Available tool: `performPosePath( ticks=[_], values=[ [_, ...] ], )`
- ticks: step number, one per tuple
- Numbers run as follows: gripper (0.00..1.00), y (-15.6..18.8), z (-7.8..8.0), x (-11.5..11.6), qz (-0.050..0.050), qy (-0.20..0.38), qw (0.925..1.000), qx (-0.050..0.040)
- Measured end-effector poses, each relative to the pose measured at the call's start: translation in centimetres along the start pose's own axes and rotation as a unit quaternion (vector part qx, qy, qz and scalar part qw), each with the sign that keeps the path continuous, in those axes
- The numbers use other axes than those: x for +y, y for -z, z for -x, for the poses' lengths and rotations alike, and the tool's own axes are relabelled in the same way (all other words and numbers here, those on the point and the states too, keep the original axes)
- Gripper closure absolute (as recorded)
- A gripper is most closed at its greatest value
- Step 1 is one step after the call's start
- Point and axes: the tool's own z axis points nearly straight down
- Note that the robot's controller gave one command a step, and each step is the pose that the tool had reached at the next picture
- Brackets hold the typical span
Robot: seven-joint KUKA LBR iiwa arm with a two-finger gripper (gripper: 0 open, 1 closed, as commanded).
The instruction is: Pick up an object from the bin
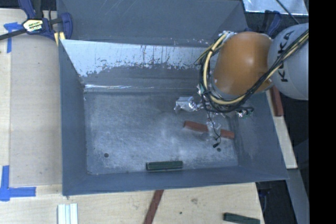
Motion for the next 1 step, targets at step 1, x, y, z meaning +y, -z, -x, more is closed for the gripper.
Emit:
performPosePath(
  ticks=[1],
  values=[
    [1.0, -1.95, -1.35, -4.74, -0.003, -0.066, 0.9978, -0.0015]
  ],
)
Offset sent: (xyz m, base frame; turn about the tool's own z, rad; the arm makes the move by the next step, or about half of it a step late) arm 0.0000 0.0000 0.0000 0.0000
